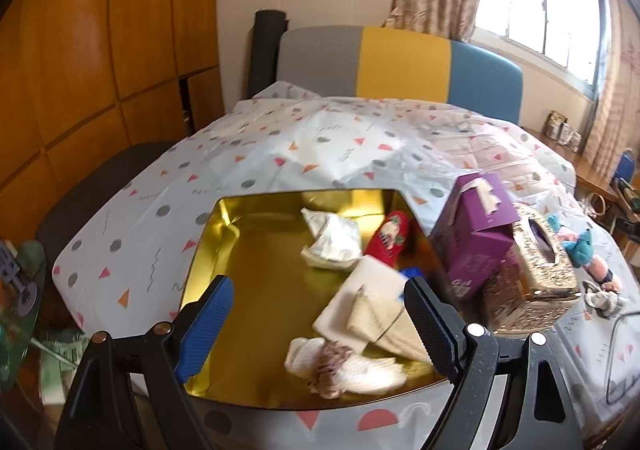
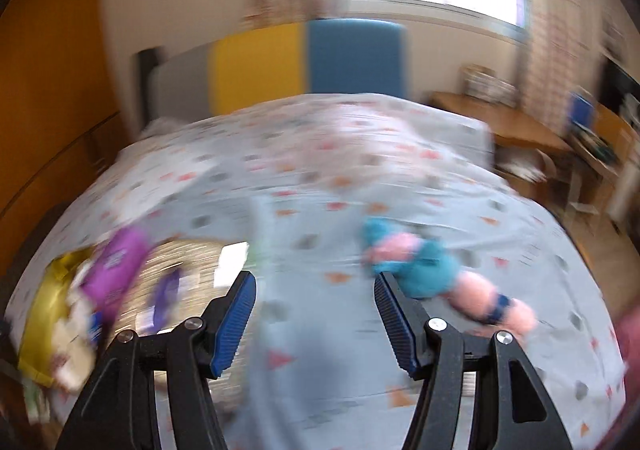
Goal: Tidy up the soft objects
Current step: 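Move both tools back to the remaining plush items on the bed, then grasp the blue plush elephant with the left gripper while the right approaches the white sock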
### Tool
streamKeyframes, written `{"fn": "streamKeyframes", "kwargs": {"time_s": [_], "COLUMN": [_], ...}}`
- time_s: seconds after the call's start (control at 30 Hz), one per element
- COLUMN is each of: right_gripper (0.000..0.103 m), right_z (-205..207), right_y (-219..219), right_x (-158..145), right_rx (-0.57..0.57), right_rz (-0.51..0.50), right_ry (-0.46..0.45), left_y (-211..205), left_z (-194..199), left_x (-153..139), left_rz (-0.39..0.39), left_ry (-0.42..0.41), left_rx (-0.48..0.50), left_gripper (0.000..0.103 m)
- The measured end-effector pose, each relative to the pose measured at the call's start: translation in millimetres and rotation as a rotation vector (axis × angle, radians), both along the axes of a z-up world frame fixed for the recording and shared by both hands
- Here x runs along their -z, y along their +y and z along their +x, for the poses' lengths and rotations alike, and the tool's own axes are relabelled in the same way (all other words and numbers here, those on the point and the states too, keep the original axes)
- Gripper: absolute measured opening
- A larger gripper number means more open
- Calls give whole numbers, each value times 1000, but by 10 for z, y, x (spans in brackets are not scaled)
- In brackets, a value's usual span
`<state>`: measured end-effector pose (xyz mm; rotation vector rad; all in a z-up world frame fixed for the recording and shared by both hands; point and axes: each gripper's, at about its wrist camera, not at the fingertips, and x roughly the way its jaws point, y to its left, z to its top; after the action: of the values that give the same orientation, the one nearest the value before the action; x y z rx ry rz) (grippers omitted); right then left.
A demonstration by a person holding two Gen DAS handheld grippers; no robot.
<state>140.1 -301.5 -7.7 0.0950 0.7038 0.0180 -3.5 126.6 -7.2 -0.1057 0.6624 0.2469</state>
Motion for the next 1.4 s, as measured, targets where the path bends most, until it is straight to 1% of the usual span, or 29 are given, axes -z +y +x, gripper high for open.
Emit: {"fn": "streamKeyframes", "kwargs": {"time_s": [0.13, 0.2, 0.23, 0.27, 0.3, 0.37, 0.47, 0.57, 0.63, 0.7, 0.77, 0.87, 1.03, 1.13, 1.23, 1.27, 1.4], "right_gripper": [62, 62, 62, 62, 62, 62, 62, 62, 62, 62, 62, 62, 62, 63, 62, 62, 62], "right_z": [93, 12, -9, -32, -78, -107, -122, -196, -256, -314, -397, -455, -433, -416, -422, -426, -425], "right_y": [-758, -1095, -1222, -1371, -1457, -1550, -1582, -1623, -1731, -1879, -1995, -2088, -2066, -2058, -2068, -2073, -2077], "right_x": [271, 474, 563, 619, 621, 633, 687, 683, 709, 767, 806, 878, 872, 885, 914, 923, 954], "right_rx": [269, 393, 446, 496, 519, 540, 525, 566, 622, 690, 737, 759, 731, 718, 714, 712, 703], "right_rz": [32, 58, 82, 151, 197, 222, 285, 297, 352, 435, 495, 574, 592, 611, 637, 647, 675], "right_ry": [32, 48, 94, 122, 115, 115, 140, 134, 117, 104, 95, 102, 100, 105, 112, 113, 124], "left_y": [-165, -264, -320, -365, -428, -601, -864, -1163, -1397, -1599, -1832, -2198, -2769, -3053, -3323, -3397, -3676], "left_z": [40, 77, 97, 113, 133, 194, 280, 366, 437, 497, 555, 681, 958, 1130, 1315, 1373, 1663], "left_x": [-126, -194, -235, -265, -303, -386, -467, -519, -552, -581, -606, -606, -473, -330, -167, -115, 95], "left_rz": [12, 14, 18, 20, 20, 22, 26, 27, 17, 17, 9, 1, -12, -23, -5, -11, -40], "left_ry": [-26, -33, -41, -48, -56, -68, -74, -68, -59, -54, -49, -25, 47, 93, 137, 148, 210], "left_rx": [49, 80, 95, 108, 127, 175, 251, 336, 403, 449, 504, 580, 655, 678, 692, 696, 704], "left_gripper": [88, 88, 88, 88, 88, 88, 88, 88, 88, 88, 88, 88, 88, 86, 84, 83, 83]}}
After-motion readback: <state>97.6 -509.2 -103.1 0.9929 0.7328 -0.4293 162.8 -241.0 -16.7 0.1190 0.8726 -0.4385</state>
